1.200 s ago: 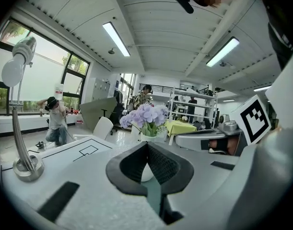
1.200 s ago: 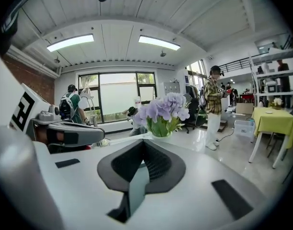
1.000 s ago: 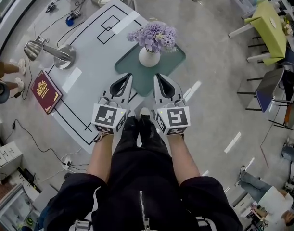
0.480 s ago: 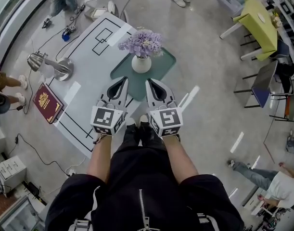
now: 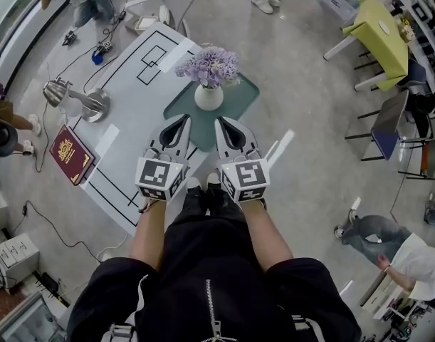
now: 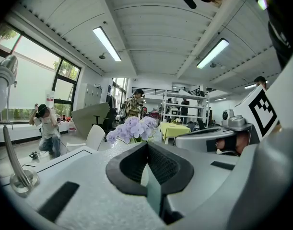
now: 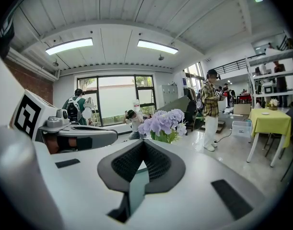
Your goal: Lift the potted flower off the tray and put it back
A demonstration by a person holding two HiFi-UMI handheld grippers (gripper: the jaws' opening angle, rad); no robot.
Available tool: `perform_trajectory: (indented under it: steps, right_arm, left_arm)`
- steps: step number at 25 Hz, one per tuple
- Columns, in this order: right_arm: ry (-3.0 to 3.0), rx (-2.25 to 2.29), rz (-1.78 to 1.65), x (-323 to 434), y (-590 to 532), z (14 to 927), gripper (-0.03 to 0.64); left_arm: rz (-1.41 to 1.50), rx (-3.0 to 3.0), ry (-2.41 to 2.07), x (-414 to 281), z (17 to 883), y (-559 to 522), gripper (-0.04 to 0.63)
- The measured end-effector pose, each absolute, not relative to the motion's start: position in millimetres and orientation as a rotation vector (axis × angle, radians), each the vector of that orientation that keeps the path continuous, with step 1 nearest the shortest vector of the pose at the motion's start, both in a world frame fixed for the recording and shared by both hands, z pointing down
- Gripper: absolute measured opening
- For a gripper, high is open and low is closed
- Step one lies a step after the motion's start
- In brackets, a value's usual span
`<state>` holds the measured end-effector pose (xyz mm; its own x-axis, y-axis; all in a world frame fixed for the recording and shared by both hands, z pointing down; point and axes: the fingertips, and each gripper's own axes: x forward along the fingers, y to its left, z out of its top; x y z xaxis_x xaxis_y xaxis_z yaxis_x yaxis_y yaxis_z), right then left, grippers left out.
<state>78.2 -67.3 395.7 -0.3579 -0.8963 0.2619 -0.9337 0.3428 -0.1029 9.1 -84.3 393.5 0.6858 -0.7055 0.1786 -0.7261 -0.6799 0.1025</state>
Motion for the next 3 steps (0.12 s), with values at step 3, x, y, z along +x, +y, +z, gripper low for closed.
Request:
perform_trajectory:
  steps: [3]
  right_arm:
    - [-2.441, 1.678, 0.355, 76.7, -67.5, 395.7, 0.006]
  left_arm:
    - [0.189, 2.728, -1.170, 7.3, 393.8, -84.5, 0.006]
